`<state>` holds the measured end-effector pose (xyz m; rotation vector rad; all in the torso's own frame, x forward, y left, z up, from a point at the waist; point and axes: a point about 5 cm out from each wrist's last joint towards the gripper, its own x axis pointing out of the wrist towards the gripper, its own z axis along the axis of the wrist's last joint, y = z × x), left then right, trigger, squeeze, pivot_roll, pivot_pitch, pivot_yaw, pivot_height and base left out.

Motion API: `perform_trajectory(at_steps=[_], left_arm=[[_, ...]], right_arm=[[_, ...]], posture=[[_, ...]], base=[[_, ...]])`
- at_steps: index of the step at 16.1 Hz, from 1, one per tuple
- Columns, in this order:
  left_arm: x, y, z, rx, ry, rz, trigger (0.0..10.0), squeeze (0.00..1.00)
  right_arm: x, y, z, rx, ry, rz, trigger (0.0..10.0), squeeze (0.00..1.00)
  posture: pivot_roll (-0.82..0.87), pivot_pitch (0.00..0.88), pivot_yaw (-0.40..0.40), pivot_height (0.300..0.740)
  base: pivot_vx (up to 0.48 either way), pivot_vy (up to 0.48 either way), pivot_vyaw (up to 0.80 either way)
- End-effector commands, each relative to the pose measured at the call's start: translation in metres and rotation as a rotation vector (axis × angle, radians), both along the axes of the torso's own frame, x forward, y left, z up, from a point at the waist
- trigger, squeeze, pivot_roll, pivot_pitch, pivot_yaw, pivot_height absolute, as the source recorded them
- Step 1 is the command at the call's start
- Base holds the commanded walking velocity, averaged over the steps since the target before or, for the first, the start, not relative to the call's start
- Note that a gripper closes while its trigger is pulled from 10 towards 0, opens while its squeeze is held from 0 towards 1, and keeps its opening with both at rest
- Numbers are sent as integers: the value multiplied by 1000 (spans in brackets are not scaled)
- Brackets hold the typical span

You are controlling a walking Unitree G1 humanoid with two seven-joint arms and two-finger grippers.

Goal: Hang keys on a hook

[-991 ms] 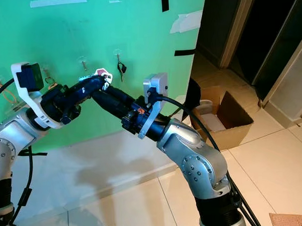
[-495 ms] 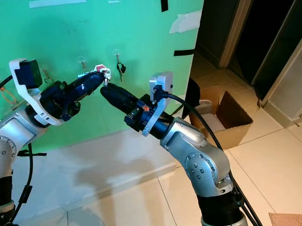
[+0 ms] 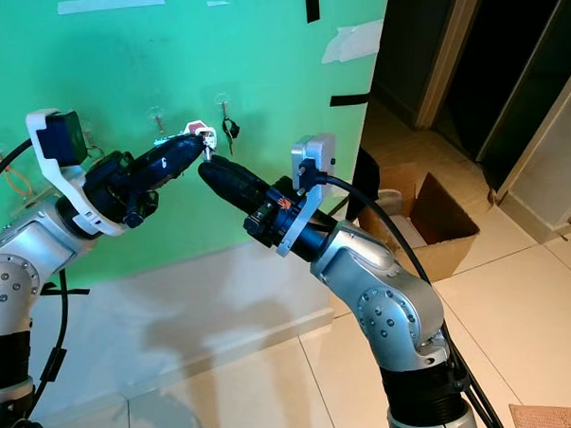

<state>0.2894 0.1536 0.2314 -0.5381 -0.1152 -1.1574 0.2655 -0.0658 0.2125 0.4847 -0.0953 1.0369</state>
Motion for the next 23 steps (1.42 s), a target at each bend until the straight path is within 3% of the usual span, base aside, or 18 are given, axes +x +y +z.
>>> perform_trajectory(at_steps=[1,3,5,6,11,13,14,15,16,18,19,20,22,23], left_arm=[[4,6,2,13,-8,46,10000,0],[14,5,-8,124,-7,168,10000,0],[16,5,-8,105,-6,190,10000,925],[17,7,-7,76,5,203,10000,1000],[18,15,-10,44,16,255,10000,1000],[17,21,-16,71,31,288,10000,1000],[16,23,-22,138,28,314,10000,1000],[15,23,-26,182,26,320,10000,1000],[11,21,-41,329,33,321,10000,1000],[9,20,-50,410,43,327,10000,1000],[7,19,-63,508,35,353,10000,1000],[6,19,-67,539,31,364,10000,1000],[3,11,-80,645,-78,454,10000,1000],[3,11,-82,651,-85,467,10000,1000]], right_arm=[[6,-13,8,23,-18,-69,0,0],[5,-13,7,27,-17,-67,0,0],[5,-13,7,28,-15,-67,0,0],[6,-13,7,26,-16,-69,0,0],[6,-15,4,14,-5,-80,0,0],[7,-19,0,-15,15,-99,0,0],[8,-27,-16,-164,51,-153,0,0],[8,-30,-25,-249,68,-171,0,0],[6,-44,-50,-407,167,-226,0,0],[3,-51,-60,-477,207,-254,0,0],[-1,-58,-68,-537,236,-273,0,0],[-3,-60,-70,-551,245,-279,0,0],[-7,-62,-75,-526,287,-341,0,0],[-8,-62,-76,-527,292,-352,0,0]], posture=[[-52,0,17,740],[-49,0,13,740],[-49,0,13,740],[-49,0,13,740],[-43,0,7,740],[-40,0,0,740],[-38,0,-4,740],[-38,0,-4,740],[-35,0,-8,740],[-37,0,-10,740],[-43,0,-6,740],[-43,0,-6,740],[-51,0,-3,740],[-51,0,-3,740]], base=[[0,0,0],[0,0,0],[0,0,0],[0,0,0],[0,0,0],[0,0,0],[0,0,0],[0,0,0],[0,0,0],[0,0,0],[0,0,0],[0,0,0],[0,0,0],[0,0,0]])
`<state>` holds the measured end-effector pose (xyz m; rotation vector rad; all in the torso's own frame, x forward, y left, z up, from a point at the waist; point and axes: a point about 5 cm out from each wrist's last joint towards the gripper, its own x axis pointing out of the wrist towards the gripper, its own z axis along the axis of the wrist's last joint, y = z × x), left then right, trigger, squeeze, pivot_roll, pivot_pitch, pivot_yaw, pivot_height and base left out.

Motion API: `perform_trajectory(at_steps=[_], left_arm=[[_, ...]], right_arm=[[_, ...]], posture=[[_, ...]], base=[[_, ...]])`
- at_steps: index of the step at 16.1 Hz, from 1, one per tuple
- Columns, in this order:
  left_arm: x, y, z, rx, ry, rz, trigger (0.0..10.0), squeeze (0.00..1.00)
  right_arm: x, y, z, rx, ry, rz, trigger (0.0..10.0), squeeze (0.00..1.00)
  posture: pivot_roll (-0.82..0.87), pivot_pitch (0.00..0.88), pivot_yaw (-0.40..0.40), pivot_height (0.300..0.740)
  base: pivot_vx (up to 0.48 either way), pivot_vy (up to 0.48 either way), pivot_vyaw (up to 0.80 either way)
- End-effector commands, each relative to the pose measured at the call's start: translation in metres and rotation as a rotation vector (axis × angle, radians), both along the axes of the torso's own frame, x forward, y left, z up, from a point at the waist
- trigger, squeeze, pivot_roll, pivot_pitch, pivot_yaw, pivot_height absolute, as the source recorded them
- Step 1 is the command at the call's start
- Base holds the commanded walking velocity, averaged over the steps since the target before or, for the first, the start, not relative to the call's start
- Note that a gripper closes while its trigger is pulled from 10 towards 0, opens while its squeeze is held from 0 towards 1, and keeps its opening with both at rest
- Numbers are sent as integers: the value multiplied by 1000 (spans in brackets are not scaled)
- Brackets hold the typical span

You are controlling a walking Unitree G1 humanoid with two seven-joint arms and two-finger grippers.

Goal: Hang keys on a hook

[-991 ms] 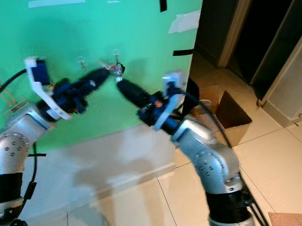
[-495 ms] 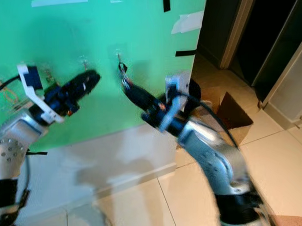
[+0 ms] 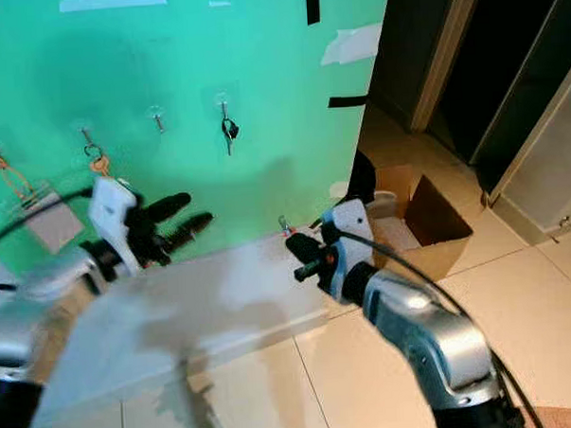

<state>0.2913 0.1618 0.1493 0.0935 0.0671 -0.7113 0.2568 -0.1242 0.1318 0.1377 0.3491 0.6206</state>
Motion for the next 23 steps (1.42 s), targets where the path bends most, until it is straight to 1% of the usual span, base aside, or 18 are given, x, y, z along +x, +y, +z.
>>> perform_trajectory(at_steps=[1,2,3,4,6,7,9,10,12,13,14,15,16,18,19,20,21,23], left_arm=[[3,2,0,18,-64,76,10000,1000],[5,2,0,22,-79,108,10000,1000],[8,2,-1,-3,-75,161,10000,1000],[9,1,-6,15,-53,199,10000,1000],[8,-7,-15,51,-58,191,10000,1000],[9,-10,-15,35,-65,195,10000,1000],[12,-12,-16,21,-66,219,10000,1000],[15,-13,-17,6,-57,239,10000,1000],[17,-19,-19,5,-42,243,10000,1000],[17,-20,-20,4,-41,240,10000,388],[17,-16,-22,11,-40,256,10000,224],[16,-12,-25,19,-38,275,10000,184],[15,-10,-27,28,-36,288,10000,184],[11,-11,-28,35,-34,284,10000,180],[11,-12,-29,43,-33,283,10000,145],[11,-13,-30,45,-32,283,10000,102],[9,-13,-32,52,-24,283,10000,0],[5,-19,-34,63,-19,269,10000,0]], right_arm=[[-1,-6,-1,-21,3,-55,0,0],[-2,-10,-4,-33,4,-92,0,0],[-2,-16,-6,-30,-17,-179,0,0],[-2,-20,-7,-16,-17,-246,0,0],[-1,-22,-4,43,-23,-291,0,0],[0,-22,-2,56,-37,-308,0,0],[2,-22,2,54,-67,-338,0,0],[0,-25,3,62,-81,-393,0,0],[-7,-29,-3,28,-72,-466,0,0],[-8,-30,-5,10,-79,-479,1961,0],[-6,-26,-5,-27,-109,-472,10000,0],[-5,-22,-3,-77,-152,-440,10000,0],[-4,-19,-3,-116,-170,-423,10000,0],[-1,-15,-4,-88,-147,-430,10000,0],[1,-15,-6,-79,-138,-440,10000,0],[2,-15,-7,-75,-132,-449,10000,0],[3,-16,-9,-66,-116,-461,10000,0],[1,-20,-10,-38,-87,-493,10000,0]], posture=[[-47,0,-5,740],[-49,0,-2,740],[-53,0,5,740],[-59,0,13,740],[-75,0,32,740],[-89,0,42,740],[-122,0,56,740],[-148,0,70,740],[-151,0,80,740],[-151,0,82,740],[-148,0,80,740],[-149,0,78,740],[-153,0,82,740],[-141,0,75,740],[-142,0,75,740],[-142,0,75,740],[-152,0,77,740],[-171,0,87,740]], base=[[0,0,0],[0,0,0],[0,0,0],[0,0,0],[0,0,0],[0,0,0],[0,0,0],[0,0,0],[0,0,0],[0,0,0],[0,0,0],[0,0,0],[0,0,0],[0,0,800],[0,0,800],[0,0,800],[0,0,800],[0,0,800]])
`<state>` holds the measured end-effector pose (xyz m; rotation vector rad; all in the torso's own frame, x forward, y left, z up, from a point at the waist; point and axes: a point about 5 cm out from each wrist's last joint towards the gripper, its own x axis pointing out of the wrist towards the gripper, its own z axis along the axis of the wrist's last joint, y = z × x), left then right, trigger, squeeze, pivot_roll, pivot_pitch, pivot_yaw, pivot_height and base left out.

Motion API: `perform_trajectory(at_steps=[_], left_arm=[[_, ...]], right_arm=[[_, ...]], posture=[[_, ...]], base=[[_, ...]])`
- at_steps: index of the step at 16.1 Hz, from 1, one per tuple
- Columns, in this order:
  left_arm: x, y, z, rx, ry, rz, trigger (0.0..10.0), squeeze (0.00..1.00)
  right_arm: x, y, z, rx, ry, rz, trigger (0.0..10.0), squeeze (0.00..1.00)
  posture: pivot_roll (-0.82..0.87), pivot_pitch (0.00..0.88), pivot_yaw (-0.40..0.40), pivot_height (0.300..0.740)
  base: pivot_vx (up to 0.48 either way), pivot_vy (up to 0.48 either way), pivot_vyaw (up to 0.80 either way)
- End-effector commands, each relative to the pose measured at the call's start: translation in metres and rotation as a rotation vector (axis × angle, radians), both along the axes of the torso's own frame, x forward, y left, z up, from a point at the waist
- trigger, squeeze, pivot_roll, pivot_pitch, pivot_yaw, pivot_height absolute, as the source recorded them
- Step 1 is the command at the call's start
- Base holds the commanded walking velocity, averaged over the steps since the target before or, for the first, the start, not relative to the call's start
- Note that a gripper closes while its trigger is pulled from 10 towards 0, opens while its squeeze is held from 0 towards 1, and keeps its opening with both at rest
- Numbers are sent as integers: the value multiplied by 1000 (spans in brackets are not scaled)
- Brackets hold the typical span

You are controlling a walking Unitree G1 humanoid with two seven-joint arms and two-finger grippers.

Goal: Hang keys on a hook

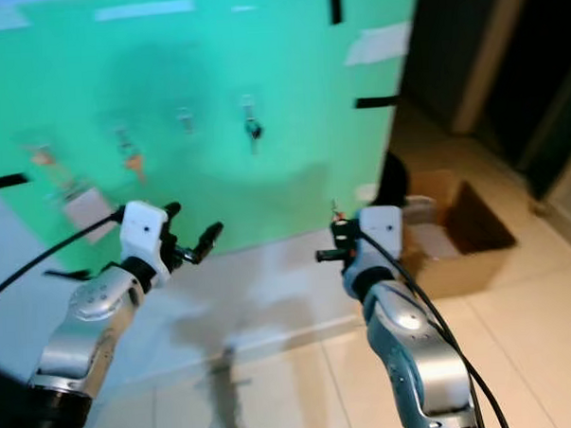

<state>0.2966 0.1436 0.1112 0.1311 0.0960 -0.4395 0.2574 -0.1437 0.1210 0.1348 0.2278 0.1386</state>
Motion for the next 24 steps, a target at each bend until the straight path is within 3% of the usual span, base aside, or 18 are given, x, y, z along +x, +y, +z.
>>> perform_trajectory(at_steps=[1,4,6,9,11,15,17,20,21,23,24], left_arm=[[-1,-3,2,2,2,13,10000,0],[-6,-16,2,13,-32,-26,10000,0],[-12,-21,-2,-11,-22,-31,10000,0],[-17,-12,-1,-48,-20,15,10000,0],[-12,-3,4,-60,-37,71,10000,0],[-6,-10,8,-75,-50,91,10000,0],[-2,-11,10,-72,-53,106,10000,0],[0,-4,16,-65,-87,129,10000,0],[-1,-4,18,-63,-93,119,10000,0],[-6,1,17,-54,-90,113,10000,0],[-7,5,17,-50,-88,116,10000,0]], right_arm=[[-1,-4,0,29,14,-29,10000,0],[-8,-9,-1,50,27,-43,10000,0],[-11,-8,7,4,-39,5,10000,0],[-14,2,5,-13,-27,92,10000,0],[-10,8,0,-24,-9,111,10000,0],[4,7,6,7,-37,119,10000,0],[9,8,8,-48,-70,139,10000,0],[16,12,17,27,-91,161,10000,0],[18,11,18,16,-93,145,10000,0],[9,10,18,-160,-173,187,10000,0],[4,8,12,-55,-124,154,10000,0]], posture=[[-179,0,91,740],[-203,0,98,740],[-227,0,93,740],[-164,0,38,740],[-146,0,25,740],[-136,0,16,740],[-107,0,-16,740],[-96,0,-23,740],[-94,0,-25,740],[-75,0,-35,740],[-69,0,-39,740]], base=[[0,0,800],[0,0,533],[0,0,0],[0,0,533],[0,0,800],[0,-290,400],[0,0,0],[0,0,0],[0,0,0],[0,0,0],[0,0,0]])
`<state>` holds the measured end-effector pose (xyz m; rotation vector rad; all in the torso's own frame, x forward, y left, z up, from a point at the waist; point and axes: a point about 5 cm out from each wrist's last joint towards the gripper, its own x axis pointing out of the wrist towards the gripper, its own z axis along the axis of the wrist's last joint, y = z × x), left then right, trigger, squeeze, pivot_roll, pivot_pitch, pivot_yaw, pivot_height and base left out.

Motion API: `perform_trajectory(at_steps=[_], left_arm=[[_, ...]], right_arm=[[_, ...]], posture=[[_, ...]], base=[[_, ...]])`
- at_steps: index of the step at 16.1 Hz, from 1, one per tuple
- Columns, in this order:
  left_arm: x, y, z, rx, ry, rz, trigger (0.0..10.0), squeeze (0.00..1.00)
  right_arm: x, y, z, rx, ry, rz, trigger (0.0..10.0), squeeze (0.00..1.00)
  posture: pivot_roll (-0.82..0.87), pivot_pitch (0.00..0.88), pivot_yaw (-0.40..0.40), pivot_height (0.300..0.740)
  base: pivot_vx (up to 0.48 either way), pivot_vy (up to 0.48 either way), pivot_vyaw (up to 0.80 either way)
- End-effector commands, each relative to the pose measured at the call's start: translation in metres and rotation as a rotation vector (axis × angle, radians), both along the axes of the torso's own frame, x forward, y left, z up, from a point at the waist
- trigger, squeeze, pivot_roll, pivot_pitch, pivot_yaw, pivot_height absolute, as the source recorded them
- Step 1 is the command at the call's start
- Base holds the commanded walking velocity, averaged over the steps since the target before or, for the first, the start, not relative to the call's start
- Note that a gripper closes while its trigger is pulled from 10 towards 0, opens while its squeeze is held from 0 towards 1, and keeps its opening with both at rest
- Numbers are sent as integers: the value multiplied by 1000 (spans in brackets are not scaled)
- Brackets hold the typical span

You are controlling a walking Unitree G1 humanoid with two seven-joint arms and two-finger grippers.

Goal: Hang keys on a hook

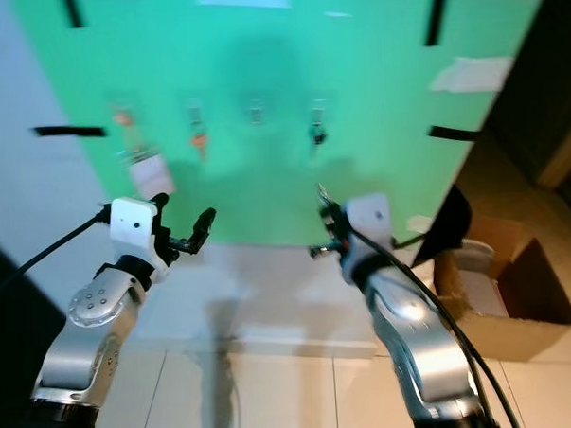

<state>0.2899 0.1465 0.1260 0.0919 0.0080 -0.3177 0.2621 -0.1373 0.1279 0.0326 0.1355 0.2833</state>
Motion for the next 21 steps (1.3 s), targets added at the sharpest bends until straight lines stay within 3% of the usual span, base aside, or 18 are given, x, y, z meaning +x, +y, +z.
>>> perform_trajectory(at_steps=[1,3,5,9,10,13,15,16,21], left_arm=[[0,4,3,9,-2,-6,10000,0],[2,6,1,27,6,-29,10000,0],[5,0,3,49,4,-71,10000,0],[5,-3,2,54,10,-92,10000,0],[4,-4,2,54,15,-101,10000,0],[1,-2,1,60,22,-103,10000,0],[-1,-3,3,60,10,-112,10000,0],[-4,-5,5,30,0,-140,10000,0],[-13,-16,12,28,4,-358,10000,0]], right_arm=[[-3,2,2,113,26,-17,10000,0],[-3,5,-2,56,25,-18,10000,0],[-1,-2,-1,93,13,-119,10000,0],[4,3,2,149,20,-91,10000,0],[5,6,6,169,7,-59,10000,0],[7,9,8,95,-8,11,10000,0],[6,8,9,113,-8,47,10000,0],[4,7,12,168,-7,84,10000,0],[-6,7,28,166,-52,311,10000,0]], posture=[[-65,0,-40,740],[-109,0,-9,740],[-126,0,13,740],[-125,0,17,740],[-110,0,6,740],[-90,0,-12,740],[-87,0,-15,740],[-86,0,-16,740],[-88,0,-34,740]], base=[[0,0,0],[285,0,0],[311,0,800],[341,0,200],[371,0,0],[374,0,450],[330,0,775],[0,0,0],[0,0,0]])
